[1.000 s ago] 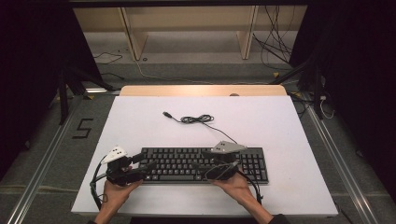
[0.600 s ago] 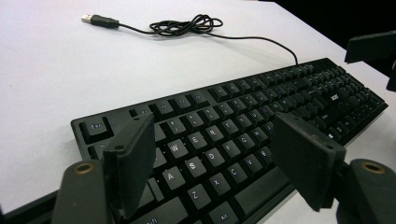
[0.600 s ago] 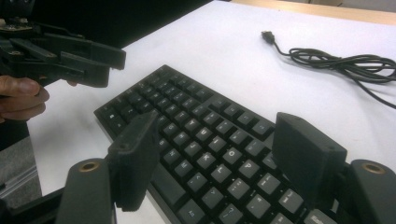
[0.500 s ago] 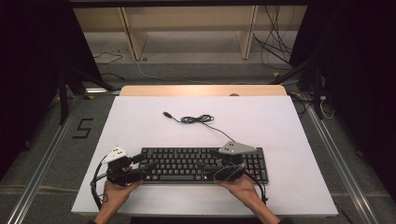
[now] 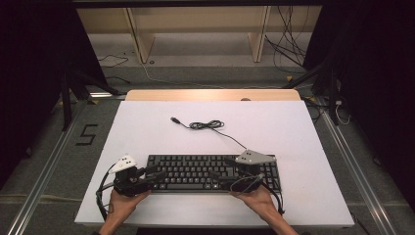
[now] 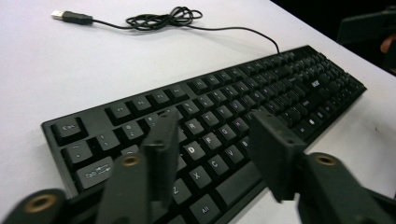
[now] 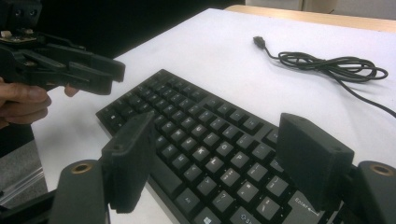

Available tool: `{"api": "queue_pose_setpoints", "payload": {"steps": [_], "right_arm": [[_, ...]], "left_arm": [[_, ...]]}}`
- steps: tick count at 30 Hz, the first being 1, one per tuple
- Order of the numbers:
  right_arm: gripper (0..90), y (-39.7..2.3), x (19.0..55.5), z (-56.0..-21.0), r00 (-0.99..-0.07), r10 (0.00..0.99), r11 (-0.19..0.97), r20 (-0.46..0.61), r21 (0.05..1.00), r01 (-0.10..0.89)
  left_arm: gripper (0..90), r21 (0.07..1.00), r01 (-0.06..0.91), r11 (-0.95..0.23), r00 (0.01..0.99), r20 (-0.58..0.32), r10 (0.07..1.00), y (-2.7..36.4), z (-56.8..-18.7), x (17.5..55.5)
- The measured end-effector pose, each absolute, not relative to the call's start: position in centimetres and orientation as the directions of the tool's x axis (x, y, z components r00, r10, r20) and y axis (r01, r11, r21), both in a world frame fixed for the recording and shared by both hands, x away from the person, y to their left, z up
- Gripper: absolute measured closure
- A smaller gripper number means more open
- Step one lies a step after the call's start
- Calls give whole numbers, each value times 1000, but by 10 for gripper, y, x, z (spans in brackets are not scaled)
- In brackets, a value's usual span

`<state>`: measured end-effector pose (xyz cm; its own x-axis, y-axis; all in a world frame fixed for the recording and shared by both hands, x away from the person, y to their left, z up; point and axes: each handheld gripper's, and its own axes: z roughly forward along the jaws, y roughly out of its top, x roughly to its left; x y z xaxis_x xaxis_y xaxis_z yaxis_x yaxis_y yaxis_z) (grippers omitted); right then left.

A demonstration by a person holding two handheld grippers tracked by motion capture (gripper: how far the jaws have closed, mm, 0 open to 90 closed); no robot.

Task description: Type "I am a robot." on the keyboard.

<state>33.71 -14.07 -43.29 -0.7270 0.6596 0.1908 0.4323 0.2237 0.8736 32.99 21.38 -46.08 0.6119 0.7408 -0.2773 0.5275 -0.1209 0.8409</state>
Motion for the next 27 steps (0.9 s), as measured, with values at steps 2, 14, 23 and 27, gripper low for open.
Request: {"api": "queue_pose_setpoints", "payload": {"steps": [2,14,23,27], "right_arm": [[292,-142,336,-433,-726,661,221,191,875,431],[285,-152,329,-431,-723,664,203,191,884,420],[284,-157,325,-431,-718,669,198,193,885,422],[284,-158,324,-431,-718,669,197,194,885,423]], "left_arm": [[621,839,524,-147,627,-264,733,211,-461,329],[881,785,539,-305,698,-214,683,192,-471,327],[888,753,566,-337,695,-214,687,186,-478,331],[888,746,572,-340,693,-217,687,185,-479,331]]}}
